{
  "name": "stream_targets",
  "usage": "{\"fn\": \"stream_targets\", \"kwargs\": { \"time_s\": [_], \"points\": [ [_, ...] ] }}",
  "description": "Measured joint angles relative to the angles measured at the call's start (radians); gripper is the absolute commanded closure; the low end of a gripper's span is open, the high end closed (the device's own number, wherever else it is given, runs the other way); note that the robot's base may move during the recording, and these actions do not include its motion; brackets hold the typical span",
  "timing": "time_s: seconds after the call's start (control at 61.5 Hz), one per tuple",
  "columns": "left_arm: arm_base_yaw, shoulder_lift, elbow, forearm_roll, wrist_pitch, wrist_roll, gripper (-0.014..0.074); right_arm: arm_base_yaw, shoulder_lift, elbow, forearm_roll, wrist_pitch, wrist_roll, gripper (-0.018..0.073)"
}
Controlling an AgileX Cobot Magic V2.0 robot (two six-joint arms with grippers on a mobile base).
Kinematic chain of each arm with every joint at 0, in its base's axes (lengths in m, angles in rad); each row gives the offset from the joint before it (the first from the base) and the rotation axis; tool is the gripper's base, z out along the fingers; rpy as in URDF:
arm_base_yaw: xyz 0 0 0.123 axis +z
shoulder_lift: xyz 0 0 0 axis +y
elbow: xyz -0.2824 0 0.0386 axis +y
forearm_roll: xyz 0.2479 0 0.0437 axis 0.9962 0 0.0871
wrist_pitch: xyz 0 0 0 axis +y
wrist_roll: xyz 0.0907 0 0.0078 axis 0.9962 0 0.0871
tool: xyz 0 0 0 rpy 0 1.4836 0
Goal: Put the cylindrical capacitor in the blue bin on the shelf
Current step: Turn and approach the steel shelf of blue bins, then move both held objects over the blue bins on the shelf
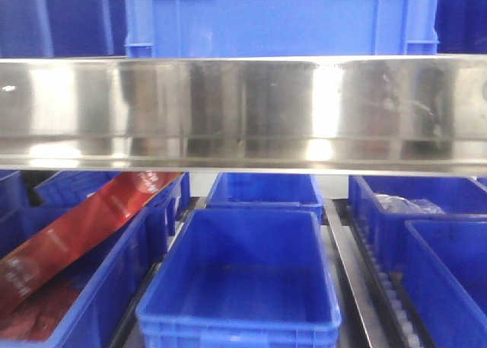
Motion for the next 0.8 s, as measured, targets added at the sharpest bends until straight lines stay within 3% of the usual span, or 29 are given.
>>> {"fn": "stream_targets", "kwargs": {
  "time_s": [0.797],
  "points": [
    [0.000, 0.000, 0.000, 0.000, 0.000, 0.000, 0.0707, 0.000, 0.000, 0.000, 0.000, 0.000, 0.000, 0.0721]
  ]
}}
